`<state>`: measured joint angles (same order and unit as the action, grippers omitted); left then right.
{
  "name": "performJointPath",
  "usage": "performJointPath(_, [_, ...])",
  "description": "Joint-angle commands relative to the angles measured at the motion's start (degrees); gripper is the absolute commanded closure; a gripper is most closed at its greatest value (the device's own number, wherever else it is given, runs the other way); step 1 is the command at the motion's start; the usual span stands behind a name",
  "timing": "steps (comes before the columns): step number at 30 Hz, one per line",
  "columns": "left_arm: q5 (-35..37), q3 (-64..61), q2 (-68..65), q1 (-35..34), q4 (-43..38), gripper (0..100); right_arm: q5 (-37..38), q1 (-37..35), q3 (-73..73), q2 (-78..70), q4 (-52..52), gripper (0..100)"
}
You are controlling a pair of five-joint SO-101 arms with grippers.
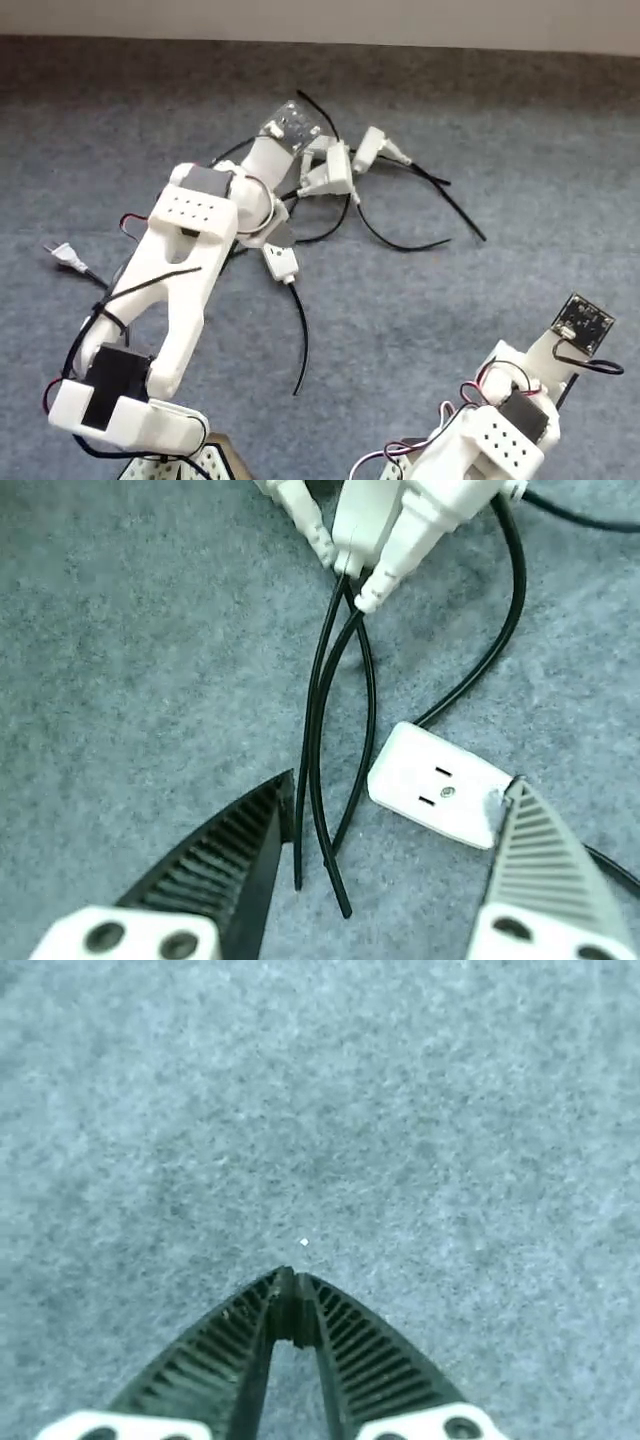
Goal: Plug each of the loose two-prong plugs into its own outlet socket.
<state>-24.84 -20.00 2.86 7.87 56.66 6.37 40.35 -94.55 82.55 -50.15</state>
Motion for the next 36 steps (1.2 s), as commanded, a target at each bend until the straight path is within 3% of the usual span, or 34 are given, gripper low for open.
performJointPath(1, [5.89, -5.05, 2.42, -0.22, -4.75, 68, -0.18, -2.77, 2.59, 0.13, 0.92, 98.8])
performJointPath(8, [15.47, -10.59, 2.42, -0.04, -7.91, 68, -0.18, -3.21, 2.59, 0.13, 0.84, 98.8])
performJointPath(15, [16.7, -11.74, 2.24, -0.04, -7.74, 68, -0.18, -3.21, 2.59, 0.13, 0.84, 98.8])
performJointPath(29, [44.48, -16.22, 2.24, 6.2, -11.16, 68, 1.58, -3.21, 2.51, 0.13, 0.75, 98.8])
performJointPath(36, [51.52, -13.49, -0.66, 13.14, -12.66, 68, 2.46, -3.21, 1.8, 0.13, 0.75, 98.8])
